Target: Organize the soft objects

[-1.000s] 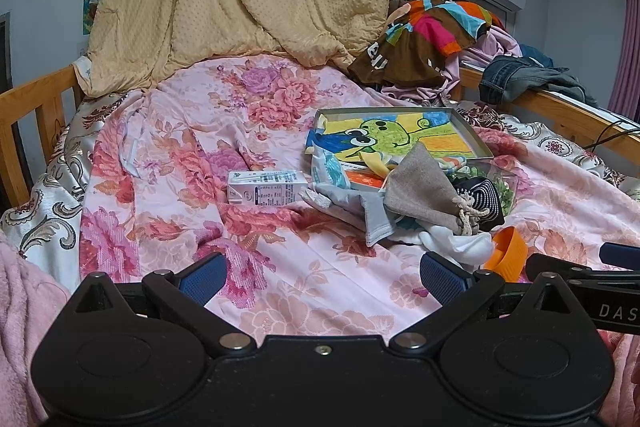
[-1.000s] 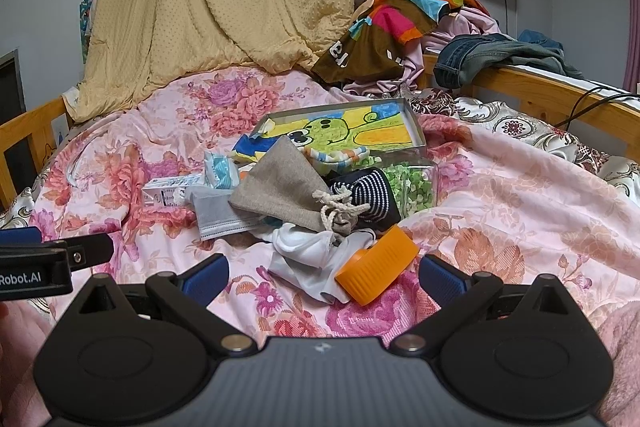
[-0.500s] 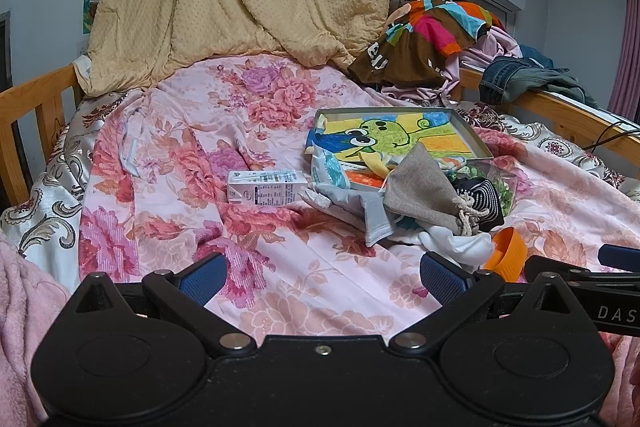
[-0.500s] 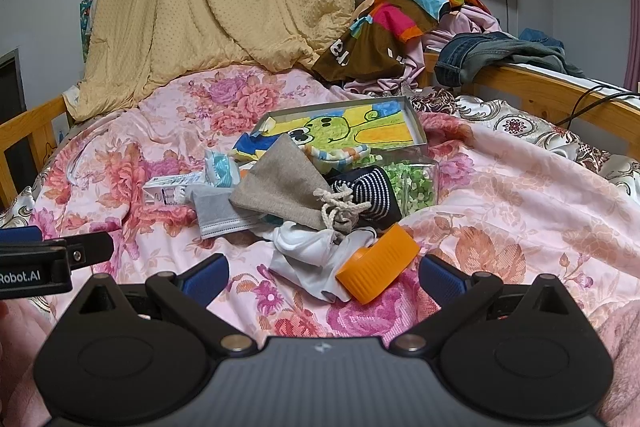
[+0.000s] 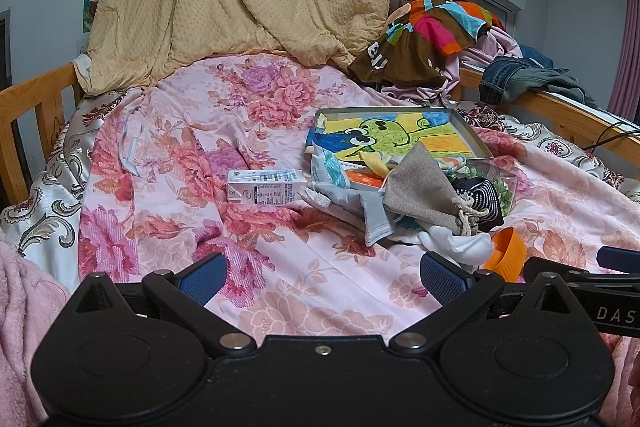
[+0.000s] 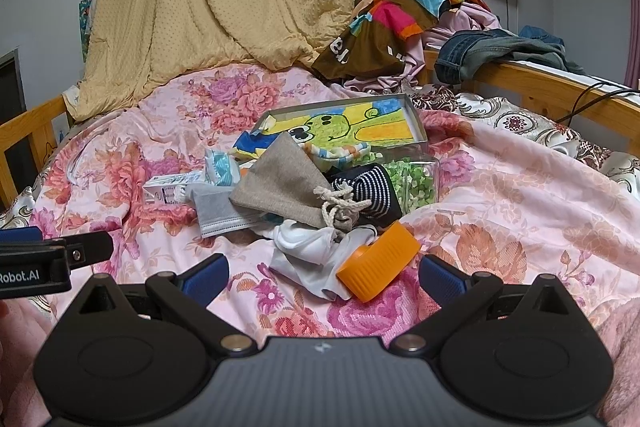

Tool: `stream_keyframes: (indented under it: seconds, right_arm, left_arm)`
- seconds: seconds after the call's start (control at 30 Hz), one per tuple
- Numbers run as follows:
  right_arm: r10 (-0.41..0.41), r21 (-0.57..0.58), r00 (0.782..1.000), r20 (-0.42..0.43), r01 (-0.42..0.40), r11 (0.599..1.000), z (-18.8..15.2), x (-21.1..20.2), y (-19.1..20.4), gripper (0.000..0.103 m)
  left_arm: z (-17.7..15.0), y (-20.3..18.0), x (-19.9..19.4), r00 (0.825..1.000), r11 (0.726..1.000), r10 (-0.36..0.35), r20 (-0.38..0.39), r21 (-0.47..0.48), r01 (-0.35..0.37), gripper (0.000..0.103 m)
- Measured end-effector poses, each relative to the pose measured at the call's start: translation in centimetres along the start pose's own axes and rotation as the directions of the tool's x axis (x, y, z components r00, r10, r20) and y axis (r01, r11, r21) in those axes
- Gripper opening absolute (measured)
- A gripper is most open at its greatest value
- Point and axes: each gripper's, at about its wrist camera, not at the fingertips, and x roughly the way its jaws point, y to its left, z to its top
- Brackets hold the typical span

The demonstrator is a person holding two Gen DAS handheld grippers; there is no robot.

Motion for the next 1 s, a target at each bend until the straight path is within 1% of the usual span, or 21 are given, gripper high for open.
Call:
stream_keyframes:
  seconds: [0.53,0.63,0.73,0.8,0.9,1.0]
  right_arm:
    - [-0.001,0.000,1.000,-0.001,0.001,1.000,0.1,-0.1,0.0,0.103]
    - [0.000,0.001,1.000,0.004,0.000,1.000,-0.1,-0.1,0.0,0.103]
    - [0.002,0.008,1.000,0.011,-0.002,1.000,-0.3,-0.2,0.1,0.103]
    - [0.003,0.006,1.000,0.008,-0.003,1.000,-0.4,-0.2,0.1,0.103]
    - [0.010,0.006,1.000,0.008,-0.010,1.000,-0.3,-0.5,0.1,0.103]
    - [0.021,0.012,1.000,-0.002,-0.021,1.000,0.1,-0.8,-0.3,0.103]
  left_arm:
    - [0.0,0.1,0.1,1.000,1.000,-0.005,-0.009,-0.005,0.005,0.102]
    - [-0.6,-0.6,0.2,0.999,1.000,-0.017,-0.034,-0.021,0.017,0.102]
    - [-0.8,-0.7,0.5,0.997,0.999,-0.014,-0.073,-0.037,0.012,0.102]
    - [-0.8,-0.7,0.6,0.994,0.998,-0.032,-0.100,-0.051,0.027,0.102]
    - [-0.5,0.3,1.1,0.987,0.993,-0.070,-0.147,-0.109,0.054,0.102]
    - [-0.1,0.9,1.5,0.979,0.985,-0.090,-0.182,-0.165,0.060,0.102]
